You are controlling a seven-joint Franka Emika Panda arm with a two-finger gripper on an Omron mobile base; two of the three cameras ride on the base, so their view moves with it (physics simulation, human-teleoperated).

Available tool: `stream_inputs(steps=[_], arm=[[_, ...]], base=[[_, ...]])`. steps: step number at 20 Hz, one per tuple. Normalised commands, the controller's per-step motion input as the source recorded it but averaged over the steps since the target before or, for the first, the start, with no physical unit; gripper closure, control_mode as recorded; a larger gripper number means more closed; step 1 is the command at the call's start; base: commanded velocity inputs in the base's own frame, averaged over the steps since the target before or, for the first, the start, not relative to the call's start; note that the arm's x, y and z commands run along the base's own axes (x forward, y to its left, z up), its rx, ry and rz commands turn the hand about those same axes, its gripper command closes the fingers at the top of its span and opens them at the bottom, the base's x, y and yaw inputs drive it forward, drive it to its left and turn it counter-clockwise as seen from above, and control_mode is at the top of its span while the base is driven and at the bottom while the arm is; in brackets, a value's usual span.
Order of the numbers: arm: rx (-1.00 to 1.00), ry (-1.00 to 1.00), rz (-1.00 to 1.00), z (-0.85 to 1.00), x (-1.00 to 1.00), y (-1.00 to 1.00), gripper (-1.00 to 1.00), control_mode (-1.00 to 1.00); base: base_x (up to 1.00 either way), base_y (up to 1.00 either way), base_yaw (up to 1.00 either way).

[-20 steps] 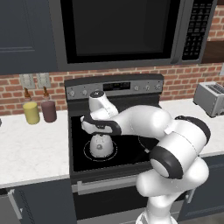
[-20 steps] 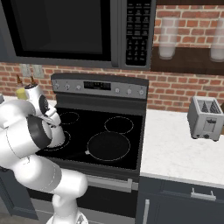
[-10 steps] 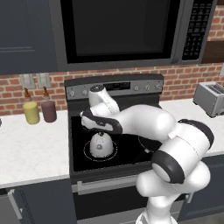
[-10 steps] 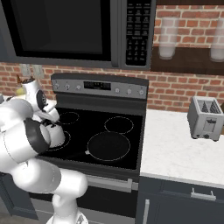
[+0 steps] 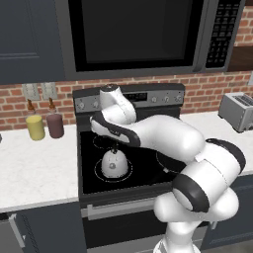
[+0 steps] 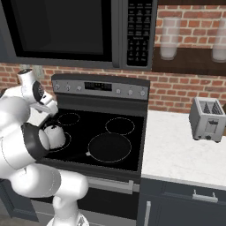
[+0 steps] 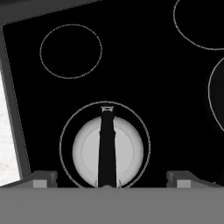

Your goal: Pick the kettle from the counter and place it on a stove burner. Then turn the burner on.

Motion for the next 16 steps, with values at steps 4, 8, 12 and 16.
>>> stream_inputs(steps=[4, 8, 12, 16], arm=[[-0.08, -0.04, 0.0, 0.39, 0.0, 0.01, -1.0, -1.0], [-0.08, 0.0, 0.0, 0.26, 0.07, 0.0, -1.0, -1.0], [-0.11, 0.0, 0.0, 0.09, 0.16, 0.13, -1.0, -1.0], [-0.03, -0.06, 0.0, 0.0, 0.16, 0.03, -1.0, -1.0]], base=[[0.0, 0.0, 0.0], [0.0, 0.0, 0.0], [0.0, 0.0, 0.0], [0.0, 0.0, 0.0]])
